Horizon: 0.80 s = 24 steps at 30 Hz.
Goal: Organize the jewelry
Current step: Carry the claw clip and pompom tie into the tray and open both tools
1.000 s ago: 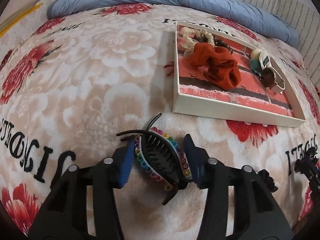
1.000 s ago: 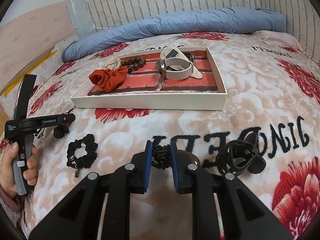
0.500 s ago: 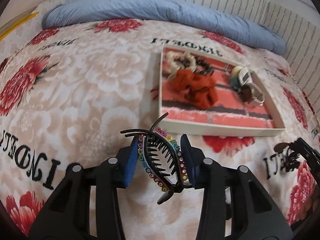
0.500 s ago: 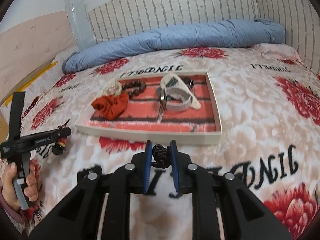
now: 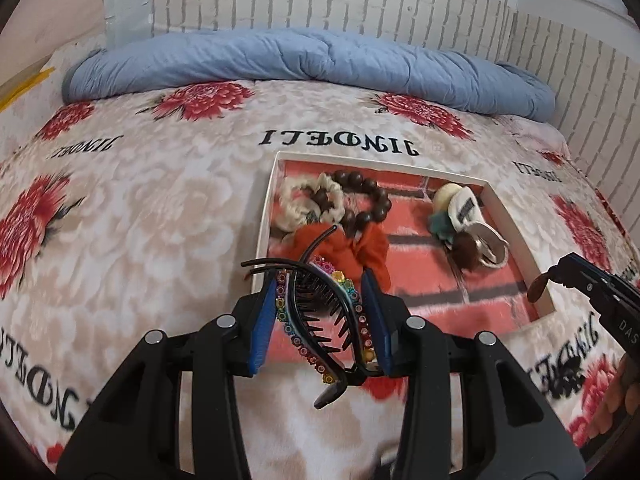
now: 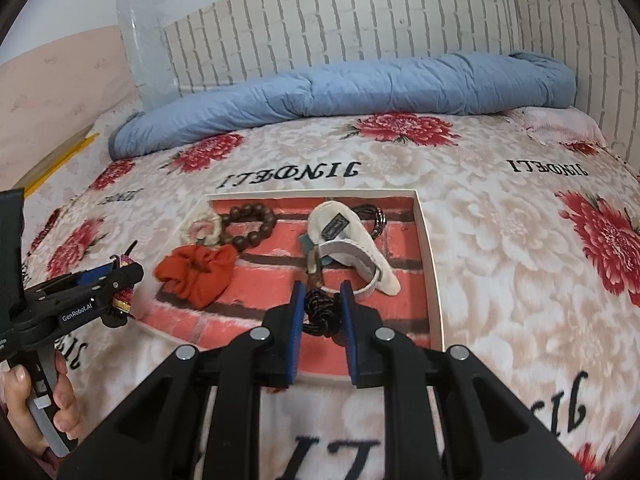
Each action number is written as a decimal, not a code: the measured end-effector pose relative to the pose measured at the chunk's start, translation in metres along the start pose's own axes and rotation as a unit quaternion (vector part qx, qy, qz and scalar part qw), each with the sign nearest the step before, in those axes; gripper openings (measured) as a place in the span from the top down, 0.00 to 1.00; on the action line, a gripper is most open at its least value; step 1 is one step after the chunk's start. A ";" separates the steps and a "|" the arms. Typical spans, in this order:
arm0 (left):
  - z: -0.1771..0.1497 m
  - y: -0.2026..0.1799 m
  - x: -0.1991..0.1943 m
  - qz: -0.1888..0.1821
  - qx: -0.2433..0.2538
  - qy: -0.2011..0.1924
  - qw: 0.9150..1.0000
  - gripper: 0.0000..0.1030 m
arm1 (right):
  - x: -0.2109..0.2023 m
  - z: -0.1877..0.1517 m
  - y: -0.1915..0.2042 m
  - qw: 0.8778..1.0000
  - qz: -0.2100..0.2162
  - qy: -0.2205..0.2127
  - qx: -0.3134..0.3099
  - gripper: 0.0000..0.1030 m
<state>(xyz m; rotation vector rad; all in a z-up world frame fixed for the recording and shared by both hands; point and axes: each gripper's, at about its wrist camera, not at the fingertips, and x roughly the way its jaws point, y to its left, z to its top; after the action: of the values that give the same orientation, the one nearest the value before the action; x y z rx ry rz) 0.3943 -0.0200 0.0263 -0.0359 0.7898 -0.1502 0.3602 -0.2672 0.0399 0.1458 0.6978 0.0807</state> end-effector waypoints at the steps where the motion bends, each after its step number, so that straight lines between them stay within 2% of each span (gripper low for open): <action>1: 0.002 -0.002 0.005 0.001 0.001 0.001 1.000 0.61 | 0.007 0.001 -0.001 1.000 -0.004 0.004 0.000 0.82; 9: 0.013 -0.014 0.051 0.019 0.025 0.009 0.999 0.61 | 0.055 0.002 -0.021 0.999 -0.034 0.041 0.011 0.82; 16: 0.017 -0.012 0.076 0.028 0.030 0.016 0.999 0.60 | 0.079 0.006 -0.030 0.997 -0.038 0.060 0.023 0.82; 21: 0.013 -0.010 0.081 0.028 0.024 0.018 0.999 0.60 | 0.083 0.009 -0.036 0.996 -0.029 0.070 0.041 0.82; 23: 0.011 -0.011 0.079 0.030 0.028 0.016 0.999 0.57 | 0.083 0.009 -0.038 0.996 -0.023 0.071 0.044 0.79; 24: 0.010 -0.011 0.078 0.031 0.029 0.014 0.999 0.52 | 0.082 0.009 -0.039 0.996 -0.018 0.070 0.048 0.79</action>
<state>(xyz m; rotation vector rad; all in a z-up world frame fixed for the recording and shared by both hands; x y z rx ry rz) 0.4539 -0.0423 -0.0204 0.0460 0.8139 -0.1157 0.4297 -0.2963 -0.0119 0.2222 0.8439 0.0232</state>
